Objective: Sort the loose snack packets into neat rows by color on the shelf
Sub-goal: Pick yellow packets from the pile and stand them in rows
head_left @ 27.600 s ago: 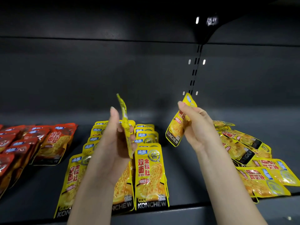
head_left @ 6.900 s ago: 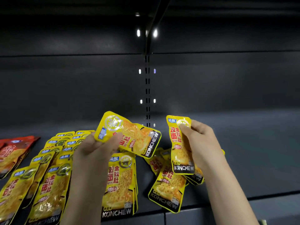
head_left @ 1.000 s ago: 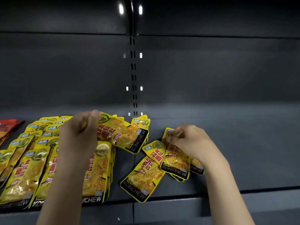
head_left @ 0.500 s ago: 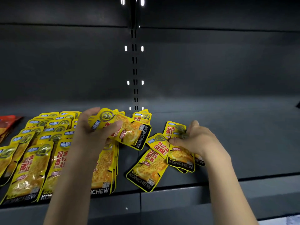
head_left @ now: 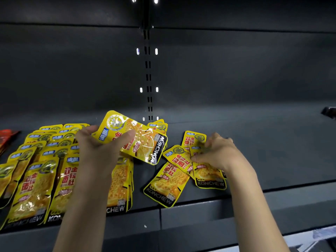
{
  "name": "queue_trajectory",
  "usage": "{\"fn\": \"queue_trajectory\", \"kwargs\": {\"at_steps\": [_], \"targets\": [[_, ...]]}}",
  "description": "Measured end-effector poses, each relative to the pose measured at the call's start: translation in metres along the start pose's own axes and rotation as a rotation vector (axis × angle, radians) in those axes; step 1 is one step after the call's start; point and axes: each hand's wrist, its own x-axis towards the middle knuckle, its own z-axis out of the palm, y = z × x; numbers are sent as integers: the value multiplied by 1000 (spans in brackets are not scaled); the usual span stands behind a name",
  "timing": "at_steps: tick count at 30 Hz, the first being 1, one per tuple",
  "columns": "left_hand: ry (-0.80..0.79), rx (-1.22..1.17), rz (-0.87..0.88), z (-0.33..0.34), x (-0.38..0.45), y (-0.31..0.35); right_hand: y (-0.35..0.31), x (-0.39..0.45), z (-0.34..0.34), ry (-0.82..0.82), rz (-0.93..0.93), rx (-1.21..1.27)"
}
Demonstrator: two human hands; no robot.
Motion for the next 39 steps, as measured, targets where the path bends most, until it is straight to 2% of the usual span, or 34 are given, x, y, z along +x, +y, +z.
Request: {"fn": "queue_trajectory", "kwargs": {"at_steps": [7,12,19,24,29,32,36,39], "targets": [[-5,38,-8,-8,1,-7,12,-2,9,129,-61,344],[-3,68,-11,-19,4,-9,11,-4,7,142,-47,561],[18,60,-13,-40,1,1,2,-15,-3,103,-168,485],[10,45,29,-53,-5,9,-35,-4,-20,75,-300,563],[73,-75,53,-66,-6,9,-80,20,-14,53,-375,547],[33,-71,61,-75,-8,11,-97,36,3,-1,-350,426],[-4,-91,35,-85,-7,11,-99,58,27,-162,-236,265],[12,-97,21,-91,-6,9,-95,64,37,-218,-184,179]]}}
